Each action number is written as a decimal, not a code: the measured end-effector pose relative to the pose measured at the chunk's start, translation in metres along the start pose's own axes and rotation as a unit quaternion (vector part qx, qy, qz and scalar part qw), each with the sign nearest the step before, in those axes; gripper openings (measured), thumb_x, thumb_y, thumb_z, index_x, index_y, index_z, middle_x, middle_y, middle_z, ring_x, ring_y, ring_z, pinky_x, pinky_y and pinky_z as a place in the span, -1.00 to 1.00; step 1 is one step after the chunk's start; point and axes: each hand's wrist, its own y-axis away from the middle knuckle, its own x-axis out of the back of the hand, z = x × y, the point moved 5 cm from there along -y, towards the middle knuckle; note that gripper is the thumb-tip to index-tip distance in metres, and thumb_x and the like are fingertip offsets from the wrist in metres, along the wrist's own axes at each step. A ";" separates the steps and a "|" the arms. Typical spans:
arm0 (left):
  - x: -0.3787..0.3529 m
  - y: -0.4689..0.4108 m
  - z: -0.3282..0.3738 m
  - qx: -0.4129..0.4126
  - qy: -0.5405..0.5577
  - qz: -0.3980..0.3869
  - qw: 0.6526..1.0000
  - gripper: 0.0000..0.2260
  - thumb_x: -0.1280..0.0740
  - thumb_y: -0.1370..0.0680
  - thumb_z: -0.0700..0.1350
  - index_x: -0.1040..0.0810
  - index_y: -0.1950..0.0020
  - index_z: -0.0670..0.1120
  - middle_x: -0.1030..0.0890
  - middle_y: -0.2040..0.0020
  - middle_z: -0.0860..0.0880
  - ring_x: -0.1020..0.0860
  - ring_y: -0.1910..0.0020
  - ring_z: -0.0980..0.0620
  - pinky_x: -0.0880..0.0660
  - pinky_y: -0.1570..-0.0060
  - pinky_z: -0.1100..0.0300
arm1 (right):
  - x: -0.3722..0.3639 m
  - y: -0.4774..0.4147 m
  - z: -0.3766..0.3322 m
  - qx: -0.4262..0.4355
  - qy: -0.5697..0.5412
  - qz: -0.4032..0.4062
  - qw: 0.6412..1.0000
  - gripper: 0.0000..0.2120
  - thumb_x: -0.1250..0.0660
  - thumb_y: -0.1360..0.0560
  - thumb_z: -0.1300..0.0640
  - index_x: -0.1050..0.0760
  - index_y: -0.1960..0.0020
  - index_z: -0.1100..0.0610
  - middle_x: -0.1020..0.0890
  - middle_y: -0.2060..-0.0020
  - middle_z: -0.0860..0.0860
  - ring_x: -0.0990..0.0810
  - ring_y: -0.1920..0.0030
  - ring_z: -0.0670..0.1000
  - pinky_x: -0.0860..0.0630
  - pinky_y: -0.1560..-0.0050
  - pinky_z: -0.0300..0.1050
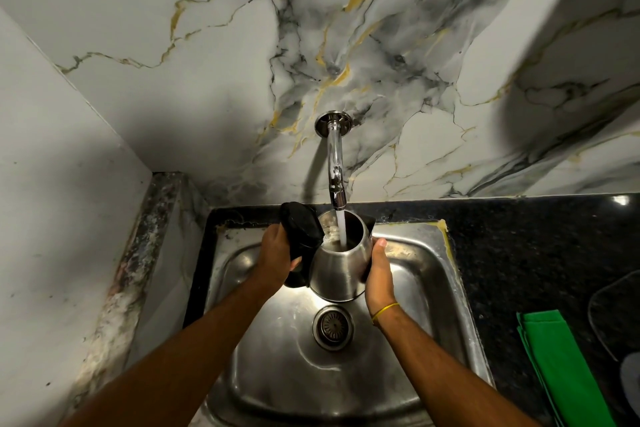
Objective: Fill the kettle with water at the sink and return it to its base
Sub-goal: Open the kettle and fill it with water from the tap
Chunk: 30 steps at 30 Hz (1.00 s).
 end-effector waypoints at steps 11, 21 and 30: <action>0.002 -0.003 0.001 -0.010 0.016 -0.007 1.000 -0.57 -0.15 -0.54 0.14 -0.51 0.03 -0.24 -0.45 0.43 -0.07 -0.41 0.58 0.18 -0.35 0.52 0.30 | -0.003 0.002 -0.002 0.003 -0.001 0.012 1.000 -0.37 -0.07 -0.64 -0.34 -0.60 -0.38 0.08 -0.70 -0.25 0.04 -0.62 -0.29 -0.02 -0.50 -0.18 -0.21; 0.006 -0.004 -0.001 -0.004 0.011 0.006 1.000 -0.61 -0.21 -0.33 0.33 -0.58 0.31 0.05 -0.53 0.46 0.13 -0.51 0.52 0.27 -0.39 0.49 0.47 | -0.003 0.003 -0.003 0.006 -0.004 0.019 1.000 -0.38 -0.08 -0.65 -0.32 -0.57 -0.41 0.09 -0.68 -0.28 0.06 -0.61 -0.28 -0.03 -0.49 -0.20 -0.21; 0.008 -0.004 -0.010 0.021 0.004 0.027 0.999 -0.51 -0.20 -0.33 0.31 -0.55 0.05 -0.07 -0.57 0.12 -0.11 -0.57 0.26 0.13 -0.47 0.43 0.44 | -0.005 0.005 -0.003 0.001 -0.016 0.019 1.000 -0.42 -0.08 -0.67 -0.28 -0.59 -0.38 0.09 -0.69 -0.25 0.07 -0.62 -0.17 -0.14 -0.51 -0.04 -0.32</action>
